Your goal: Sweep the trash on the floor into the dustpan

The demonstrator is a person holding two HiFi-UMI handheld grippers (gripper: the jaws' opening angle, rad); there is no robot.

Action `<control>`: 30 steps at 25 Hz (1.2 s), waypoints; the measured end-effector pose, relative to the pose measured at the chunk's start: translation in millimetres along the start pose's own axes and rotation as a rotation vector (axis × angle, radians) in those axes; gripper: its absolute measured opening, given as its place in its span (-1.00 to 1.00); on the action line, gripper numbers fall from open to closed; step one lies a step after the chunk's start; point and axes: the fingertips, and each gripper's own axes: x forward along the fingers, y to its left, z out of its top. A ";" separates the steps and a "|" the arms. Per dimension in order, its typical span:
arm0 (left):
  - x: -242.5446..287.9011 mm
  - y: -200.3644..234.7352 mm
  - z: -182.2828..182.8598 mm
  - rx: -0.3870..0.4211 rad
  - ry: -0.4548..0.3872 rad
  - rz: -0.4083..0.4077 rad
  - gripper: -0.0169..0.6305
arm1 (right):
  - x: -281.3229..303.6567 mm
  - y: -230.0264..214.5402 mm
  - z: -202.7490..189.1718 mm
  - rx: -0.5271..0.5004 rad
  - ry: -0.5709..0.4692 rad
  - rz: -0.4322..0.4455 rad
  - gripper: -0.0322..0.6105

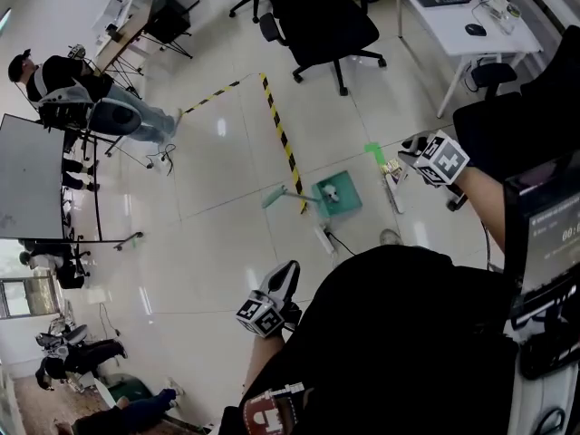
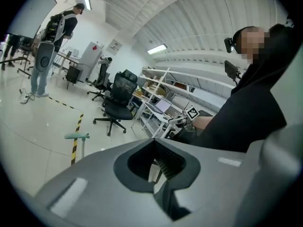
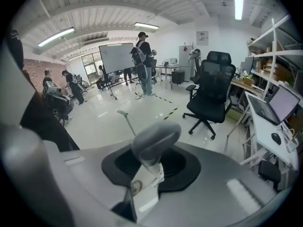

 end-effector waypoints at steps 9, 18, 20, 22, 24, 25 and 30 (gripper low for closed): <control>-24.0 20.8 1.3 -0.004 0.047 -0.016 -0.94 | 38.8 12.0 7.6 0.012 0.031 -0.011 -0.64; -73.8 40.9 -13.3 -0.035 -0.011 0.061 -0.94 | 89.4 40.5 44.4 0.003 0.001 0.061 -0.64; -81.5 43.3 -16.5 -0.043 -0.019 0.076 -0.94 | 100.5 43.5 53.4 0.009 -0.011 0.070 -0.64; -87.9 44.7 -20.0 -0.048 -0.027 0.092 -0.94 | 110.5 45.9 63.1 0.006 -0.024 0.078 -0.64; -94.2 45.3 -23.2 -0.057 -0.030 0.114 -0.94 | 120.4 51.5 73.1 -0.006 -0.039 0.094 -0.64; -97.4 45.4 -24.2 -0.063 -0.030 0.125 -0.94 | 125.0 55.6 78.1 -0.012 -0.049 0.105 -0.64; -110.6 49.3 -29.7 -0.078 -0.046 0.149 -0.94 | 136.8 78.1 103.2 -0.019 -0.116 0.157 -0.65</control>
